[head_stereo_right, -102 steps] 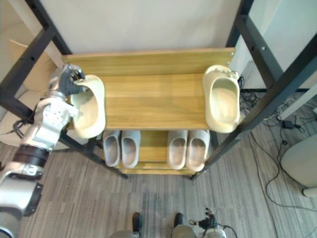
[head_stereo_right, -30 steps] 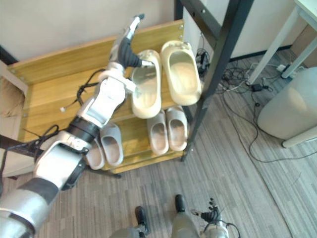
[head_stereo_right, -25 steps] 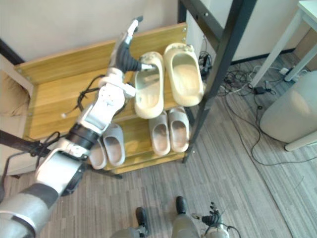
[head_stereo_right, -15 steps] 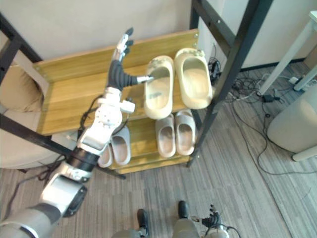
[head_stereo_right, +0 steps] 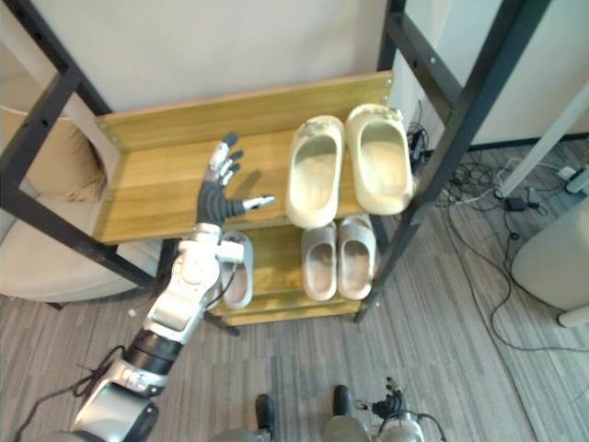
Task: Organize the slippers on the shoe rack
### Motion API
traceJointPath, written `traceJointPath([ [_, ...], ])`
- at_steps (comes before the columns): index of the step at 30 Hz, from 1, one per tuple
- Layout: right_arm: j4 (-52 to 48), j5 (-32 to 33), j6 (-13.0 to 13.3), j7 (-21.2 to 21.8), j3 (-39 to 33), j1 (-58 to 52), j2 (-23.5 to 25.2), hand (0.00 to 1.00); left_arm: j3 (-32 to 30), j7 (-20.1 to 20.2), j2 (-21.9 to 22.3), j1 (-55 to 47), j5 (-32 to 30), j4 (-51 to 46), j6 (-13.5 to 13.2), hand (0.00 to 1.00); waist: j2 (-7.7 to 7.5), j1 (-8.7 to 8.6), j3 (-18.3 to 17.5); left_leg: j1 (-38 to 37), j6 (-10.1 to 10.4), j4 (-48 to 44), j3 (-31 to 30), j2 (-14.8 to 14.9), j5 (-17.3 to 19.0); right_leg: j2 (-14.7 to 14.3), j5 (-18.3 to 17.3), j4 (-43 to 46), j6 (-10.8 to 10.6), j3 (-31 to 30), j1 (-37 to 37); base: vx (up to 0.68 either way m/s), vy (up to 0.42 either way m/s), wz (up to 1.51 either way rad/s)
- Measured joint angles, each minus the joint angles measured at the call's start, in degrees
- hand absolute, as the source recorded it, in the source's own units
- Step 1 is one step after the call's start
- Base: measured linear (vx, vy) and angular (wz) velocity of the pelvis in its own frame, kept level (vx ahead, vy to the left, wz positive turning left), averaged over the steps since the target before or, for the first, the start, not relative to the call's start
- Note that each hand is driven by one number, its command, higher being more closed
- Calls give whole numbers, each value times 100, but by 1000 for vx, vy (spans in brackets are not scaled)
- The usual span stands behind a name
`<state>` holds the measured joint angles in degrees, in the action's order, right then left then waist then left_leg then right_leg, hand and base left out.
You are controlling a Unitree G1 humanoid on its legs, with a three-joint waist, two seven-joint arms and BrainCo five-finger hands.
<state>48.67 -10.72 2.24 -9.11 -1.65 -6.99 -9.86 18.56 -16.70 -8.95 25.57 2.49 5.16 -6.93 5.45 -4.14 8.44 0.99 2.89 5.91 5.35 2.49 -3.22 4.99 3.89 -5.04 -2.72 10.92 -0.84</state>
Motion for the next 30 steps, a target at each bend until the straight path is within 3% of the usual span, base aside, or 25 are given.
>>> traceJointPath([
  [15,223,-55,-9,-37,86,240,80,0,618,332,159,-82,439,202,1,0,-218,8,0,0,2,2,-56,-3,0,8,-11,-6,-16,68,31,-2,0,2],
  [30,205,-54,-10,-42,87,267,87,0,833,320,563,556,504,847,-11,0,-275,-20,17,55,24,3,78,16,19,-5,-8,-39,-18,-53,-89,-2,-1,-3],
])
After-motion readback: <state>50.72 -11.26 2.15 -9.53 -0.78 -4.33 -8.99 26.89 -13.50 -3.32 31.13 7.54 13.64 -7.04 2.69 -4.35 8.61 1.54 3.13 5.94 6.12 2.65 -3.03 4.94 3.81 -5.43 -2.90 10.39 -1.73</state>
